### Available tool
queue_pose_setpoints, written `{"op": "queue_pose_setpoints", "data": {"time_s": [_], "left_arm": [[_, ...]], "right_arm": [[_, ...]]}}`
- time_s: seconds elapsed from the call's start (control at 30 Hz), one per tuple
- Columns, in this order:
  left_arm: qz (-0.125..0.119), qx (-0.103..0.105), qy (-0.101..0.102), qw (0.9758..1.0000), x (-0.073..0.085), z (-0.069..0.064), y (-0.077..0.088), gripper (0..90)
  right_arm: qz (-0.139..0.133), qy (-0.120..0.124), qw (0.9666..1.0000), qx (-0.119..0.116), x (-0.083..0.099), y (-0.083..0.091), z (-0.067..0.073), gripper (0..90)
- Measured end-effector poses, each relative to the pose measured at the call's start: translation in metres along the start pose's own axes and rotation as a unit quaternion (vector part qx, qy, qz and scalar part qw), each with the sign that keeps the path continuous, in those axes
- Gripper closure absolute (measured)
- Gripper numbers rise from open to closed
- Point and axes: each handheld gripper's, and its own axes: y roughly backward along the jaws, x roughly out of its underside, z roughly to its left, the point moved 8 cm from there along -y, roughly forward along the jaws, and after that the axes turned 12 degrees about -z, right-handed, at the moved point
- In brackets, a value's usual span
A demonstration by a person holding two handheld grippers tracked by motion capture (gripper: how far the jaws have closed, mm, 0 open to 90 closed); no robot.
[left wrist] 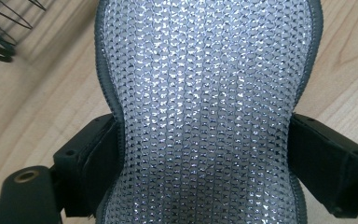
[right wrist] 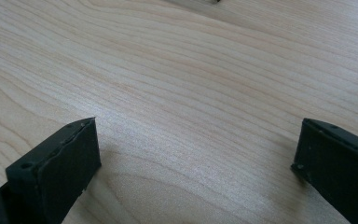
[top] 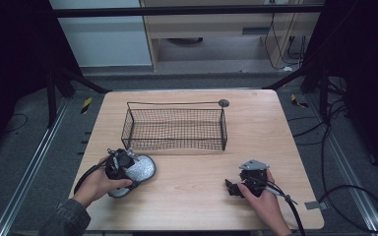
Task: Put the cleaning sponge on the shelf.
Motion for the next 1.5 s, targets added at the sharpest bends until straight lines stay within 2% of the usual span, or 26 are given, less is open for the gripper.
{"op": "queue_pose_setpoints", "data": {"time_s": [0.4, 0.57, 0.6, 0.83, 0.93, 1.07, 1.23, 1.5], "left_arm": [[-0.032, -0.020, -0.013, 0.9992, -0.002, 0.004, 0.022, 13.1], [-0.045, -0.031, -0.020, 0.9983, -0.008, 0.005, 0.031, 13.4], [-0.046, -0.035, -0.028, 0.9979, -0.011, 0.007, 0.035, 13.6], [-0.049, -0.044, -0.046, 0.9968, -0.022, 0.010, 0.044, 14.1], [-0.049, -0.049, -0.060, 0.9958, -0.029, 0.010, 0.048, 14.2], [-0.050, -0.050, -0.064, 0.9954, -0.034, 0.010, 0.051, 14.3], [-0.052, -0.057, -0.080, 0.9939, -0.046, 0.012, 0.057, 14.5], [-0.050, -0.062, -0.088, 0.9929, -0.055, 0.014, 0.058, 14.7]], "right_arm": [[-0.001, 0.001, 1.0000, -0.001, 0.000, 0.000, 0.000, 0.4], [-0.001, 0.001, 1.0000, -0.002, 0.000, 0.000, 0.000, 0.4], [-0.001, 0.001, 1.0000, -0.002, 0.000, 0.000, 0.000, 0.4], [-0.002, 0.006, 1.0000, -0.003, 0.000, -0.001, 0.000, 0.4], [-0.002, 0.006, 1.0000, -0.003, 0.000, -0.001, 0.000, 0.4], [-0.002, 0.006, 1.0000, -0.003, 0.000, -0.001, 0.000, 0.4], [-0.002, 0.006, 1.0000, -0.003, 0.000, -0.001, -0.001, 0.3], [-0.002, 0.006, 1.0000, -0.003, 0.000, -0.001, 0.000, 0.3]]}}
